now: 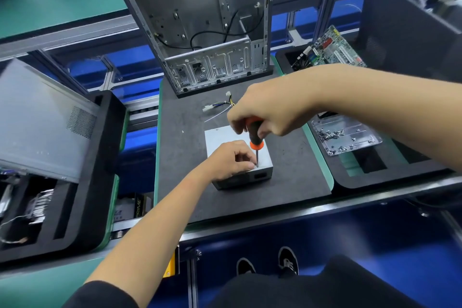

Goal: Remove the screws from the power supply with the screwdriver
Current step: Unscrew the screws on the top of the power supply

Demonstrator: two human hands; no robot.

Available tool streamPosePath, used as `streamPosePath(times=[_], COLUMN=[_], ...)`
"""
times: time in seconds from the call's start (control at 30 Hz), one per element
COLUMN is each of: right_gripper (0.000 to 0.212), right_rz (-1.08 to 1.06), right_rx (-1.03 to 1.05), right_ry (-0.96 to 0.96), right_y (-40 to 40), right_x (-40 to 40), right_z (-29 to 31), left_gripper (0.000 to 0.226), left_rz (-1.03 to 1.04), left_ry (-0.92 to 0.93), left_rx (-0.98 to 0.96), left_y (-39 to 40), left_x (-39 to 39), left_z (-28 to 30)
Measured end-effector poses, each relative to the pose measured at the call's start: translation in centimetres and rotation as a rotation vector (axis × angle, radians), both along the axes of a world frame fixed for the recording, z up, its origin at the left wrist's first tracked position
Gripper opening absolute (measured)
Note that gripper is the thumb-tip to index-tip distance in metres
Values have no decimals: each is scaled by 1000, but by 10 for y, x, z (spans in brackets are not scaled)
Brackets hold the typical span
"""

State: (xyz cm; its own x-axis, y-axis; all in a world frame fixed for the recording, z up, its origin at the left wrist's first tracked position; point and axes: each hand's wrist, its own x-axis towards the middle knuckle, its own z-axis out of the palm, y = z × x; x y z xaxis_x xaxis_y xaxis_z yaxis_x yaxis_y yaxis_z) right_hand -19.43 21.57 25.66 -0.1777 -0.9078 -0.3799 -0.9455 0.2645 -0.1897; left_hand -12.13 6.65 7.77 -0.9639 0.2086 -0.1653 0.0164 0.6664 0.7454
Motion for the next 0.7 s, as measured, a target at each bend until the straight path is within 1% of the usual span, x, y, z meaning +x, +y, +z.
streamPosePath(times=[0.1, 0.17, 0.2, 0.23, 0.27, 0.3, 0.37, 0.4, 0.43, 0.47, 0.5, 0.53, 0.6, 0.63, 0.7], right_gripper=[32, 35, 32, 23, 13, 15, 29, 30, 26, 20, 15, 14, 26, 31, 31], right_rz=[-8, -5, -5, -12, -23, -50, -117, -134, -124, -96, -60, -22, 17, 20, 8], right_rx=[11, 5, 0, -12, -32, -53, -63, -67, -81, -88, -91, -98, -98, -101, -112], right_ry=[-41, -85, -99, -95, -57, 16, 218, 290, 311, 284, 216, 117, -97, -164, -188], right_y=[1, -1, -1, -2, -2, -2, -2, -2, -3, -3, -3, -3, -2, -1, 1], right_x=[1, 5, 6, 7, 7, 7, 8, 8, 8, 8, 6, 5, 6, 7, 6], right_z=[4, 3, 2, -1, -3, -8, -15, -17, -19, -19, -19, -18, -11, -8, -8], left_gripper=[7, 7, 7, 8, 8, 8, 7, 6, 5, 5, 4, 3, 5, 5, 4], left_rz=[16, 30, 31, 27, 21, 17, 10, 5, 0, -3, -3, 0, 11, 11, 7], left_ry=[-18, -44, -51, -46, -32, -18, 7, 16, 18, 18, 16, 14, 1, -1, 11], left_rx=[11, 13, 16, 16, 14, 14, 12, 10, 5, -4, -14, -20, -23, -23, -31], left_y=[0, 0, 0, 0, 1, 2, 2, 2, 2, 2, 2, 1, 1, 2, 2], left_x=[0, 0, 1, 1, 2, 2, 2, 2, 2, 2, 2, 2, 2, 2, 2], left_z=[0, -1, -1, 0, 0, 0, 0, 0, 0, -1, -1, -1, -2, -2, -2])
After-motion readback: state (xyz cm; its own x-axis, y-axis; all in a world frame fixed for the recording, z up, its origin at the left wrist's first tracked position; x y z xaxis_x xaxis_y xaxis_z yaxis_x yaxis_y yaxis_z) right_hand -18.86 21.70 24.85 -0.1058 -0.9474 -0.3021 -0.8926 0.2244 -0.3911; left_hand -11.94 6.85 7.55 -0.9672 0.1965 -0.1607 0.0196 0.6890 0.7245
